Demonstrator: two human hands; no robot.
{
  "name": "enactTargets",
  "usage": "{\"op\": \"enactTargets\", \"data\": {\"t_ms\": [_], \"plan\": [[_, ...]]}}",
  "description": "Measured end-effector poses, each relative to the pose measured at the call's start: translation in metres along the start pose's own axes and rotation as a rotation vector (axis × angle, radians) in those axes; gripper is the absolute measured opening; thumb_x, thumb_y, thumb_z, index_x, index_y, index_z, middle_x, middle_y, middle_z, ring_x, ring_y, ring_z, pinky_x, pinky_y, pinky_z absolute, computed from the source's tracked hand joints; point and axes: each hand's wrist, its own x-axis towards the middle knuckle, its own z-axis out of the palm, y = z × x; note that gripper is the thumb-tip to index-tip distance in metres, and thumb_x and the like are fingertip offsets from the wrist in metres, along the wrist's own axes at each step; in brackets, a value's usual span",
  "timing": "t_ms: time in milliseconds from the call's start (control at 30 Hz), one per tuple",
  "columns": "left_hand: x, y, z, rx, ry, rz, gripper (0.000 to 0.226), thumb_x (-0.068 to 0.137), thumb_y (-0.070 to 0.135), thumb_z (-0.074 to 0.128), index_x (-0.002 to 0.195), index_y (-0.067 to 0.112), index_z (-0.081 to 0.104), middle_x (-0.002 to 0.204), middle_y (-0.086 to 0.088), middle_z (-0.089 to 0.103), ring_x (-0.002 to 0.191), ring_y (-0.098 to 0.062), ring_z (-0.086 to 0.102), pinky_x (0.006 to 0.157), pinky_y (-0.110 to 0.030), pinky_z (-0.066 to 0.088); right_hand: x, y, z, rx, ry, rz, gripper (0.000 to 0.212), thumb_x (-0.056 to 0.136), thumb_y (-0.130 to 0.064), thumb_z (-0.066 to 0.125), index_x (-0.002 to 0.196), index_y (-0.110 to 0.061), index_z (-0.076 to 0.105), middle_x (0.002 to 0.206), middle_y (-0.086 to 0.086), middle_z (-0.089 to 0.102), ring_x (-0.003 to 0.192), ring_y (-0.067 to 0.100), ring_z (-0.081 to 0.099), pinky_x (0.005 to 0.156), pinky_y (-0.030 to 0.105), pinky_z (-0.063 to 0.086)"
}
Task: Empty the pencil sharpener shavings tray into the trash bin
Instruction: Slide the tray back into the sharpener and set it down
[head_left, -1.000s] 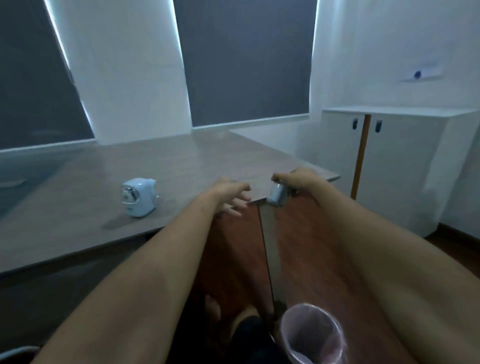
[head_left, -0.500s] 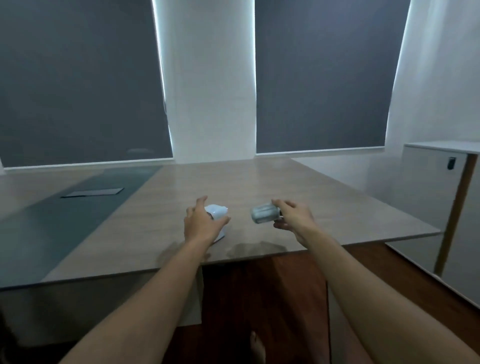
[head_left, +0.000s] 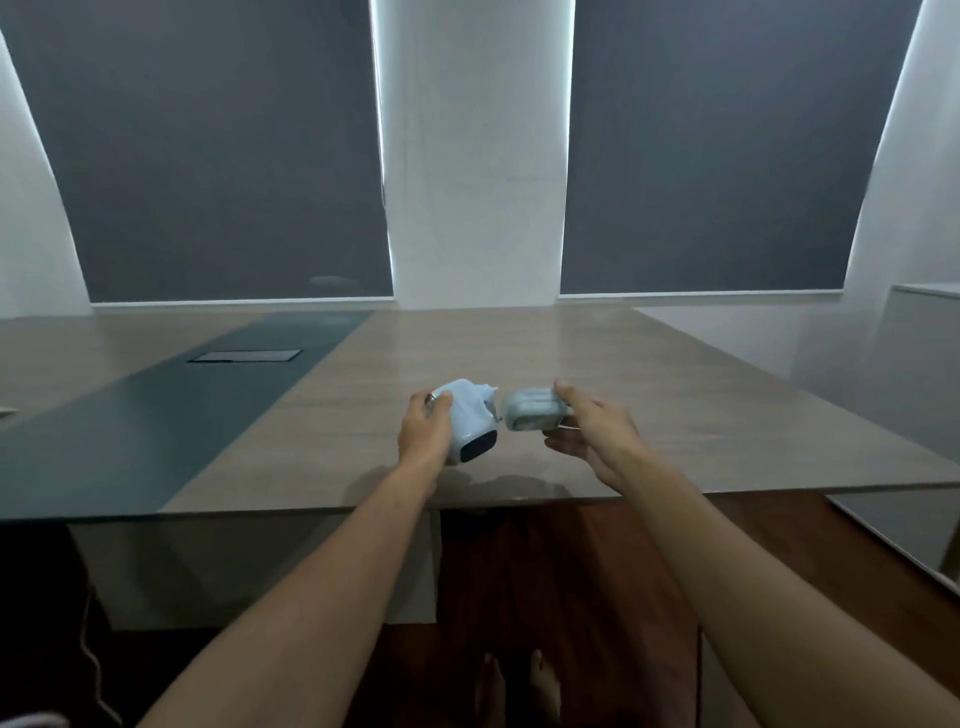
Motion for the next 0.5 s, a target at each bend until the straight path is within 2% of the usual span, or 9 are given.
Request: {"op": "enactTargets", "data": {"t_ms": [100,233,333,433,500], "plan": [[-0.009,0.013,-0.007,-0.072,-0.069,-0.005,0.032,0.088,0.035,0.051,0.118,0.027,0.058,0.113,-0.005,0.062,0.091,-0.026,0.062,0.073,-0.046,0.057,-0.010,-0.003,0.006,-0.021,-0.019,0.002,0.026,0.085,-0.037,0.072,0.091,-0.011,0.068,0.102,0.016,0.068,0.073,0.027,0.069,0.063,0.034,0.058],[-0.017,0.030,-0.009,-0.086,-0.160,0.013,0.037,0.088,0.034,0.053,0.123,0.025,0.059,0.115,-0.004,0.063,0.089,-0.022,0.061,0.061,-0.033,0.055,-0.020,-0.007,0.011,-0.040,-0.053,-0.043,0.025,0.081,-0.034,0.076,0.089,-0.011,0.074,0.096,0.014,0.069,0.067,0.023,0.066,0.064,0.031,0.058],[-0.020,0.039,-0.004,-0.085,-0.227,0.059,0.034,0.087,0.034,0.057,0.119,0.025,0.061,0.115,-0.007,0.064,0.089,-0.023,0.063,0.052,-0.032,0.054,-0.025,-0.007,0.018,-0.074,-0.065,-0.065,0.033,0.079,-0.035,0.079,0.096,-0.008,0.073,0.102,0.015,0.073,0.074,0.025,0.071,0.067,0.032,0.060],[-0.023,0.047,0.003,-0.095,-0.228,0.090,0.033,0.086,0.035,0.060,0.117,0.027,0.061,0.116,-0.006,0.065,0.093,-0.023,0.064,0.056,-0.034,0.056,-0.027,-0.005,0.028,-0.068,-0.047,-0.089,0.038,0.080,-0.040,0.077,0.093,-0.005,0.068,0.098,0.013,0.074,0.082,0.025,0.074,0.069,0.034,0.061],[-0.023,0.047,0.002,-0.078,-0.212,0.085,0.036,0.086,0.036,0.060,0.121,0.028,0.060,0.119,-0.005,0.064,0.096,-0.022,0.064,0.061,-0.034,0.056,-0.028,-0.003,0.031,-0.063,-0.049,-0.083,0.037,0.085,-0.047,0.068,0.090,-0.010,0.070,0.095,0.008,0.075,0.085,0.023,0.073,0.068,0.034,0.061]]}}
